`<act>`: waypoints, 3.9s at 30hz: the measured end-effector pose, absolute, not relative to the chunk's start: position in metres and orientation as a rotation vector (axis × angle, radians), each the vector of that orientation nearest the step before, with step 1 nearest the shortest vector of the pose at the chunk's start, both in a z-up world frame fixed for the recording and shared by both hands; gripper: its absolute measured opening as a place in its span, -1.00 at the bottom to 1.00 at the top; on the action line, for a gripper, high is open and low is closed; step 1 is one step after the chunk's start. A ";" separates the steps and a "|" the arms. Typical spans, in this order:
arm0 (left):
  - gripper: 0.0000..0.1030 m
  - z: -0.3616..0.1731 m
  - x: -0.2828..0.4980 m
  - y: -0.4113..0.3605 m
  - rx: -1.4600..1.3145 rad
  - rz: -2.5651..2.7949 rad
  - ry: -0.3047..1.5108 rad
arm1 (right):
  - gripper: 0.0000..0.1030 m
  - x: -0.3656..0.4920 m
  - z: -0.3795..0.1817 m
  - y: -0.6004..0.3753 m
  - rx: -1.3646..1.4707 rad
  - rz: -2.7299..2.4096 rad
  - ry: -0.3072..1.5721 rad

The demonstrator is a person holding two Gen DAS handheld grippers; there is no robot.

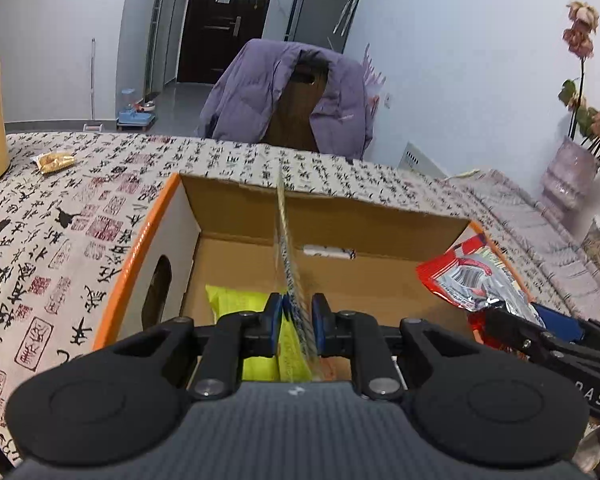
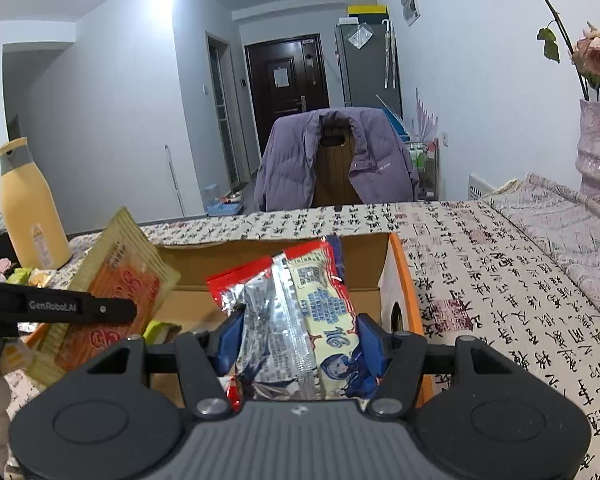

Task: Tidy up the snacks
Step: 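Lower the silver packet into the box with the left tool, then release the silver packet in the box while the right tool releases its packet, then grasp the pink packet with the left tool while the right tool grasps a white packet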

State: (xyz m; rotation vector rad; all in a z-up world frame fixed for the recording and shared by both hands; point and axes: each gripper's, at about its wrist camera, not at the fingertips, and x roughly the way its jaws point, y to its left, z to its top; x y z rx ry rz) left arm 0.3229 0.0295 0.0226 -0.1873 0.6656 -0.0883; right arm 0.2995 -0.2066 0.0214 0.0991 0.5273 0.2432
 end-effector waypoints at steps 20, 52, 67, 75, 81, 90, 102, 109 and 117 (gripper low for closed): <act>1.00 0.038 0.307 0.028 -0.176 -0.012 0.490 | 1.00 0.298 0.021 -0.218 0.148 0.246 0.509; 1.00 0.067 0.212 0.035 -0.126 0.020 0.430 | 1.00 0.207 0.054 -0.218 0.038 0.270 0.450; 1.00 0.047 0.117 0.018 -0.050 -0.027 0.392 | 1.00 0.126 0.031 -0.242 0.033 0.274 0.452; 1.00 0.027 0.089 0.013 -0.060 -0.042 0.416 | 1.00 0.097 0.015 -0.251 0.012 0.250 0.492; 1.00 0.005 0.077 0.008 -0.063 -0.041 0.477 | 1.00 0.080 0.003 -0.254 0.005 0.236 0.532; 1.00 -0.007 0.064 0.010 -0.083 -0.036 0.510 | 0.95 0.077 -0.014 -0.243 -0.035 0.199 0.587; 1.00 -0.006 0.063 0.009 -0.091 -0.034 0.519 | 0.32 0.088 -0.030 -0.237 -0.018 0.163 0.668; 1.00 -0.006 0.059 0.007 -0.088 -0.027 0.531 | -0.20 0.077 -0.026 -0.237 -0.032 0.188 0.651; 1.00 -0.005 0.052 0.005 -0.074 -0.001 0.562 | -0.27 0.062 -0.017 -0.254 0.018 0.157 0.595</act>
